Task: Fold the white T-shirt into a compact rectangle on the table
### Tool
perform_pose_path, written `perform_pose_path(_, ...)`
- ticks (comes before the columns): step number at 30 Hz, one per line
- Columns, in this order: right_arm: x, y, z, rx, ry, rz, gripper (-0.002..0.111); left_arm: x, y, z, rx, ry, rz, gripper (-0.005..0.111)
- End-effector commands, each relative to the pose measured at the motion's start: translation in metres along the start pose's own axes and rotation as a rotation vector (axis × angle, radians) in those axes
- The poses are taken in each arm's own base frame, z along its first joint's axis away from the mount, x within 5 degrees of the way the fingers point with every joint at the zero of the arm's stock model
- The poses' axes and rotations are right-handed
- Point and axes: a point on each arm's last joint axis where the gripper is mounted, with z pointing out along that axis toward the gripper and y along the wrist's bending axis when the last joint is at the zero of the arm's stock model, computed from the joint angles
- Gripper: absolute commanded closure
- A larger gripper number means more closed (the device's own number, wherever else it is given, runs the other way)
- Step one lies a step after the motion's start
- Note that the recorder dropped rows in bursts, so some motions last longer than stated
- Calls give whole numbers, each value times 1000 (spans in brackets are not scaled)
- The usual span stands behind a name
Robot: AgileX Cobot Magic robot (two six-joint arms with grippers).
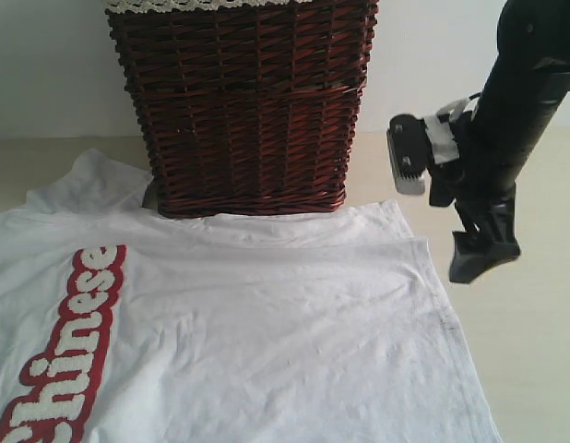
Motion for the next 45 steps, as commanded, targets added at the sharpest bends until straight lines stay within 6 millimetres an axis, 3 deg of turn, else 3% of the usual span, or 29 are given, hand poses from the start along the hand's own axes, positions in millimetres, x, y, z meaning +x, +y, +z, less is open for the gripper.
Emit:
perform_pose_path(1,2,6,15,-143,5,-111,3,0,1,16,0,-8,2,3)
perform_pose_path(4,-2,6,22,-171,-19,-17,3,0,1,16,0,-8,2,3)
perform_pose_path(17,3,13,39,-175,-4,-15,3,0,1,16,0,-8,2,3)
perform_pose_path(30,16,18,63,-65,64,0,3,0,1,16,0,-8,2,3)
perform_pose_path(45,12,19,66,-63,11,23,3,0,1,16,0,-8,2,3)
